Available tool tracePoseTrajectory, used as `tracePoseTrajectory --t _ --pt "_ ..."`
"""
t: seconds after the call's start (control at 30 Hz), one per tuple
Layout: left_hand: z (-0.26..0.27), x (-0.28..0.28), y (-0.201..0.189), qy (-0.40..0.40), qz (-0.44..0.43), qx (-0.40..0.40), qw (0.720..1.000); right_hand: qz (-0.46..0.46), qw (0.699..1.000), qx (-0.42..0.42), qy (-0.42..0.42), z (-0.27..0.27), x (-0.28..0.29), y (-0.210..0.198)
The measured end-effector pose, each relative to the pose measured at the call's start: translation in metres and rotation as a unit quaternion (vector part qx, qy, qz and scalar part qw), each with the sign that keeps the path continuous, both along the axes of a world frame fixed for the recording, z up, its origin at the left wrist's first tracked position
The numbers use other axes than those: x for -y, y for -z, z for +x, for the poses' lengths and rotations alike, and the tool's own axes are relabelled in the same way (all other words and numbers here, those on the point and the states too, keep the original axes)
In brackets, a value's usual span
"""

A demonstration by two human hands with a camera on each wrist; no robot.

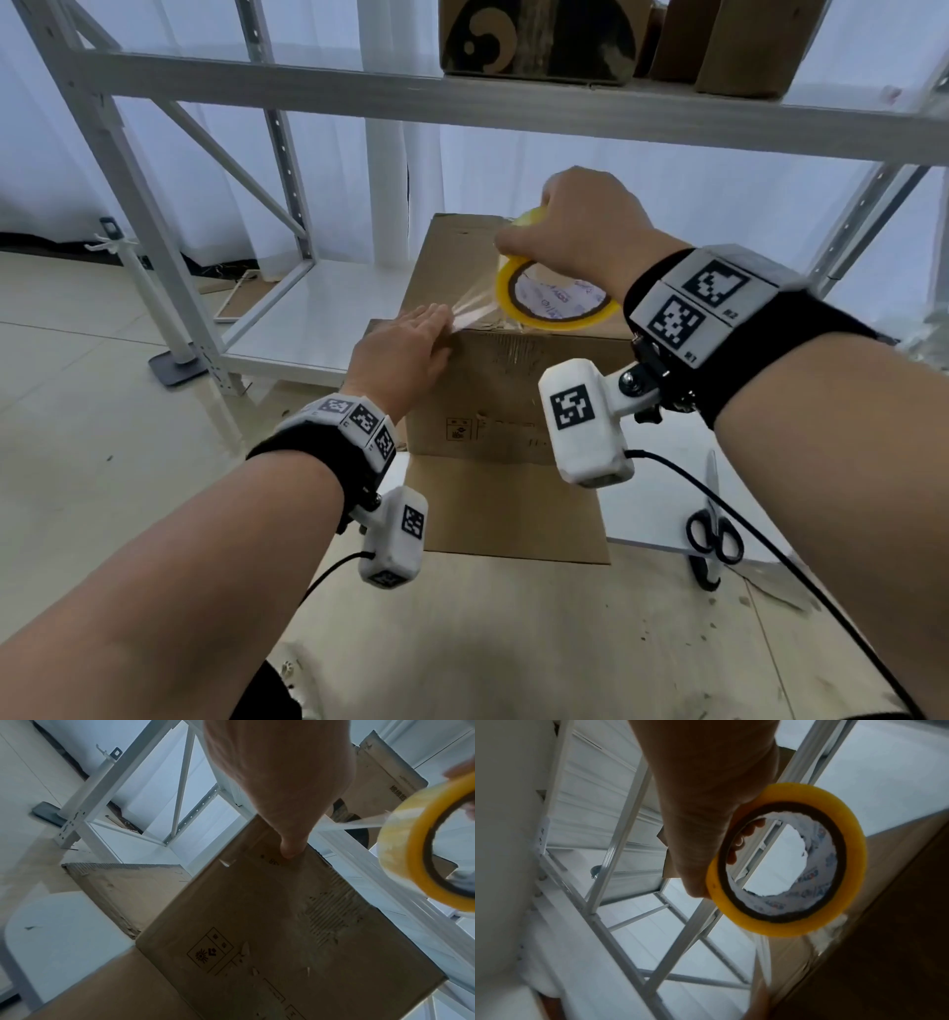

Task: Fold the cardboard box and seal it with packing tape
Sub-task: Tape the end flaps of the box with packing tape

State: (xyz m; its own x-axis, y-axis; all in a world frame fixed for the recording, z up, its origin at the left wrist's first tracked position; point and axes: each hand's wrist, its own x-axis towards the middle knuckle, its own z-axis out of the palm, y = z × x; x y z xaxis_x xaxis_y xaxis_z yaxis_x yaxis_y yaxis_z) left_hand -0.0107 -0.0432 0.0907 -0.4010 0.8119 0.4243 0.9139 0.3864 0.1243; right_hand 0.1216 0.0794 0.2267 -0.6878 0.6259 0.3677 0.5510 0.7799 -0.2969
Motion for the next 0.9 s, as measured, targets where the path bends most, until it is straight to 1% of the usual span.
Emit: tracePoseTrajectory --t 0.17,0.37,0.53,0.6,0.7,0.8,0.9 --pt "0.004 -0.004 0.002 -0.015 -0.037 -0.018 0.999 0.014 0.996 0.073 0.053 0.023 -0.013 0.02" --pt "0.012 -0.007 -0.002 -0.024 -0.067 -0.034 0.997 0.019 0.994 0.089 0.063 0.022 -0.012 0.021" --pt "0.033 -0.022 -0.006 -0.072 -0.13 -0.027 0.988 0.043 0.991 0.111 0.056 0.017 -0.012 0.021" --pt "0.043 -0.032 -0.006 -0.061 -0.122 -0.016 0.991 0.059 0.99 0.119 0.052 0.015 -0.011 0.022" --pt "0.051 -0.043 -0.003 -0.017 -0.096 0.009 0.995 0.083 0.987 0.13 0.044 0.013 -0.01 0.024" --pt "0.039 -0.034 -0.005 0.008 -0.094 -0.007 0.996 0.091 0.985 0.14 0.046 0.014 -0.009 0.024" --pt "0.016 -0.012 -0.008 -0.018 -0.099 -0.016 0.995 0.086 0.985 0.142 0.052 0.015 -0.009 0.024"
